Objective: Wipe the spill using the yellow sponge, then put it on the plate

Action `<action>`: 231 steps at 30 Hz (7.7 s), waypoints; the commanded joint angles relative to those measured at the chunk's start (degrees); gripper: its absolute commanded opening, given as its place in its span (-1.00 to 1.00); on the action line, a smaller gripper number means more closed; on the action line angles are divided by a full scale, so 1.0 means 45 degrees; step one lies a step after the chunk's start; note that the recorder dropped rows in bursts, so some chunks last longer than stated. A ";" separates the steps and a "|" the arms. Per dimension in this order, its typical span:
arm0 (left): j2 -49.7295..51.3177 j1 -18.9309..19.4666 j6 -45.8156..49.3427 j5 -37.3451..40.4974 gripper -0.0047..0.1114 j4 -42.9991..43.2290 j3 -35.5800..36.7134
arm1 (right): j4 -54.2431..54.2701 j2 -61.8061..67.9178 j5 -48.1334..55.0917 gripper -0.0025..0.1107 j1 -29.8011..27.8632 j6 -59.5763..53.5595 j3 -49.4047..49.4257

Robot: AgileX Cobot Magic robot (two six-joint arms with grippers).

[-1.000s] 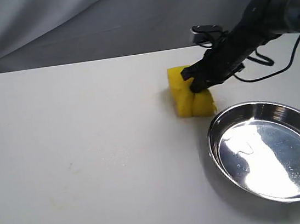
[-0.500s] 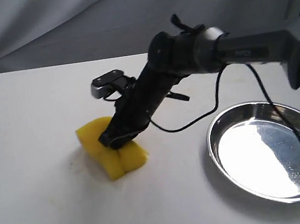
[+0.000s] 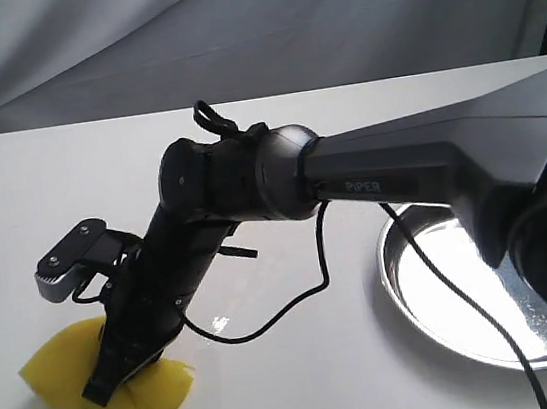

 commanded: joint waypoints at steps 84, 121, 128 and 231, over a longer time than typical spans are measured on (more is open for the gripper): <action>-0.0050 -0.0010 -0.0031 -0.0161 -0.92 0.0035 0.0056 | -0.5375 -0.9546 0.1615 -0.96 -0.9159 0.3887 0.6105; -0.0050 -0.0010 -0.0031 -0.0161 -0.92 0.0035 0.0056 | -0.6515 -0.9853 -0.2796 0.38 -0.9159 0.5644 1.0295; -0.0050 -0.0010 -0.0031 -0.0161 -0.92 0.0035 0.0056 | -0.6000 -0.9853 -0.4155 0.38 -0.9159 0.5644 1.0295; -0.0050 -0.0010 -0.0031 -0.0161 -0.92 0.0035 0.0056 | 0.3716 -1.6353 -0.5456 -0.96 -0.9159 -0.1647 1.1324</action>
